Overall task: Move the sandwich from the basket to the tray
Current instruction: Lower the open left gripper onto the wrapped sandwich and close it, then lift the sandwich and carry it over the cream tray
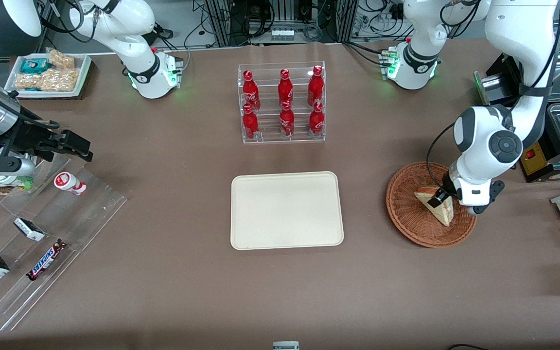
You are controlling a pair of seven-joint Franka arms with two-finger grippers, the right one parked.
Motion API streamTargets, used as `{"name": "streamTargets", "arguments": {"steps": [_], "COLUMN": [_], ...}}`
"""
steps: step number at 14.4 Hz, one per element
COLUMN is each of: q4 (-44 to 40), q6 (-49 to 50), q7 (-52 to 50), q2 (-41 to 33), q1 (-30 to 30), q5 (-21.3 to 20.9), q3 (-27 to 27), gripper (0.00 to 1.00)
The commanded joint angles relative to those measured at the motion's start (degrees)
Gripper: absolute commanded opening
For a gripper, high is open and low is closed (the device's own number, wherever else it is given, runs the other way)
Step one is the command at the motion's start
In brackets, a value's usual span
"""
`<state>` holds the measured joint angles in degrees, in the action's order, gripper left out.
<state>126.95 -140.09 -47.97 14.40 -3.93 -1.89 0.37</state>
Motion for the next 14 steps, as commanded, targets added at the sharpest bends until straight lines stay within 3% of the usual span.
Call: {"name": "streamTargets", "arguments": {"steps": [1, 7, 10, 14], "q4": [-1.09, -14.69, -17.08, -26.99], "q6": [0.35, 18.78, 18.11, 17.49], "q7": [-1.43, 0.49, 1.03, 8.3], "q2": [0.02, -0.07, 0.89, 8.87], "q1": [0.06, -3.44, -8.28, -18.28], "q5": [-1.45, -1.19, -0.22, -0.4], "q3": [-0.02, -1.07, -1.34, -2.65], "gripper": [0.06, 0.03, 0.05, 0.06]}}
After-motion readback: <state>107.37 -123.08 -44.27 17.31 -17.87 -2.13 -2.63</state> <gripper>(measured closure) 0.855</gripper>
